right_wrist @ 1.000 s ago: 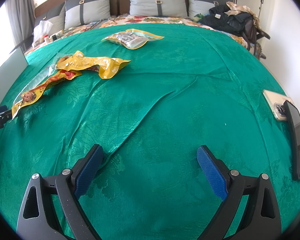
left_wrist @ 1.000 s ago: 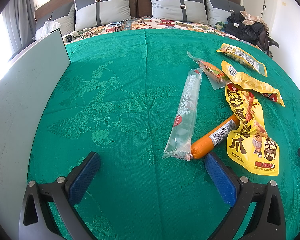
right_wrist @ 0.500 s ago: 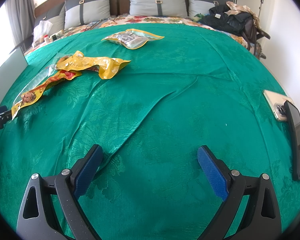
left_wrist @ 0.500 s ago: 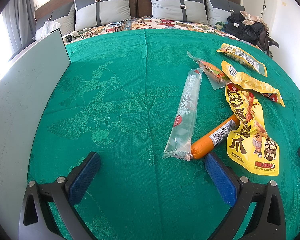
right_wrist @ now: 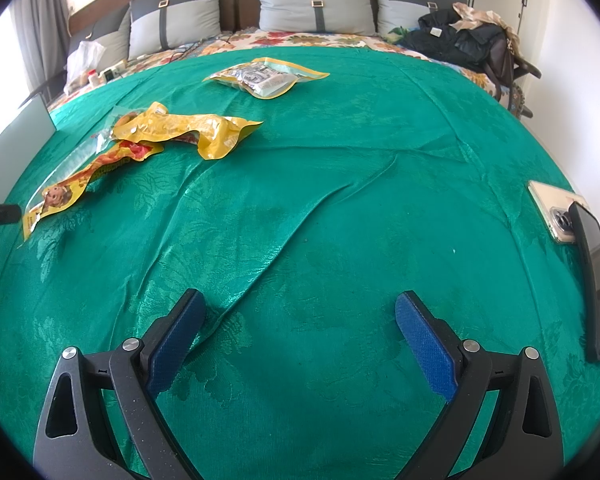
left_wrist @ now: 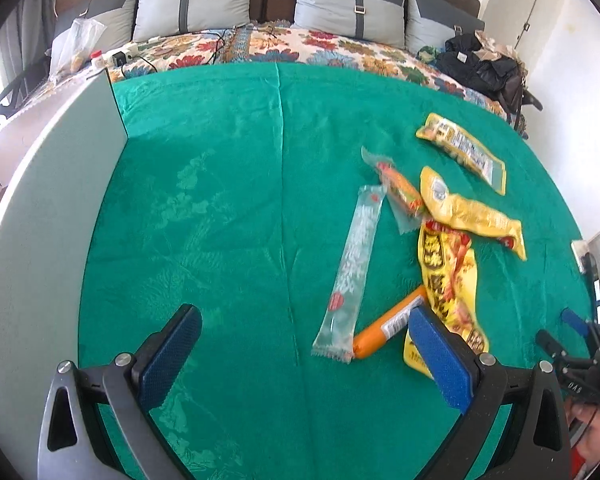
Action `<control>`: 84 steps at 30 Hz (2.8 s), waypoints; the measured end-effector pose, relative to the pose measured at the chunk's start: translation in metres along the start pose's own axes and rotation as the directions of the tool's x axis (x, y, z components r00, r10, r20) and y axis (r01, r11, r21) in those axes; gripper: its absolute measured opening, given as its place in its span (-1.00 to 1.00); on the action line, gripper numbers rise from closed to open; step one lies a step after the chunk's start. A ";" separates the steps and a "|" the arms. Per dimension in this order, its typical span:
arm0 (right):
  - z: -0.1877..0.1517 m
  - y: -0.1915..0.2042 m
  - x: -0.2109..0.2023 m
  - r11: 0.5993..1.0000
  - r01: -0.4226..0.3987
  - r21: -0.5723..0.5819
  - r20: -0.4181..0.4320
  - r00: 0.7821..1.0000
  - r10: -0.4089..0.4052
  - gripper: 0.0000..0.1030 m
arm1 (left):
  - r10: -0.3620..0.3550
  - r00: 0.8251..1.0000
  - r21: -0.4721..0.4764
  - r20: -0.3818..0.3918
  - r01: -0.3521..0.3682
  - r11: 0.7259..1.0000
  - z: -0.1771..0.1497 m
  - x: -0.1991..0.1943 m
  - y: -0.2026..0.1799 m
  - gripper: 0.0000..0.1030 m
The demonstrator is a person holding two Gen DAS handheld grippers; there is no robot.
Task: Organize snacks
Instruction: 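Grasp the clear stick pouch with the left tool, then hold the stick pouch with the left tool while the right tool moves to the yellow chicken-feet bag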
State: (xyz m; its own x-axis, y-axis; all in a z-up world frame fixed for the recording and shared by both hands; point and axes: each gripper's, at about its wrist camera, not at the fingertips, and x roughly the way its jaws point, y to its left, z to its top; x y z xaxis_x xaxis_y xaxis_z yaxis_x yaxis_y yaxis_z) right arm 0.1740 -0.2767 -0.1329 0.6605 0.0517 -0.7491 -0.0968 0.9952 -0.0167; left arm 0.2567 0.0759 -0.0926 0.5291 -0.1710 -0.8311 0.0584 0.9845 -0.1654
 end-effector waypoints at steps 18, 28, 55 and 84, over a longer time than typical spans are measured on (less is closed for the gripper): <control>0.000 0.000 0.000 1.000 0.000 0.000 0.000 1.000 0.000 0.91 | 0.054 0.989 0.065 -0.137 -0.045 0.997 0.006 0.061 -0.029 -0.63; 0.000 0.000 0.000 1.000 0.000 0.000 0.000 1.000 0.000 0.91 | 0.073 0.991 0.029 -0.111 -0.071 0.997 -0.093 -0.010 0.009 -0.60; 0.000 0.000 0.000 1.000 -0.001 0.001 0.000 1.000 0.001 0.91 | 0.162 0.985 0.037 0.062 -0.164 0.986 -0.104 0.003 0.028 1.00; 0.107 0.073 0.054 0.882 -0.328 0.338 -0.268 0.865 0.424 -0.40 | 0.161 0.985 0.035 0.063 -0.164 0.986 -0.101 0.003 0.029 1.00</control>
State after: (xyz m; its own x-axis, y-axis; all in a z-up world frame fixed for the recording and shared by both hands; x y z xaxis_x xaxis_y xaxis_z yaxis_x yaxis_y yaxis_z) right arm 0.2820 -0.1924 -0.1040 0.3303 0.4444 -0.8327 -0.0497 0.8892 0.4548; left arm 0.1741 0.0998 -0.1532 0.5837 -0.0072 -0.8119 0.0005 1.0000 -0.0086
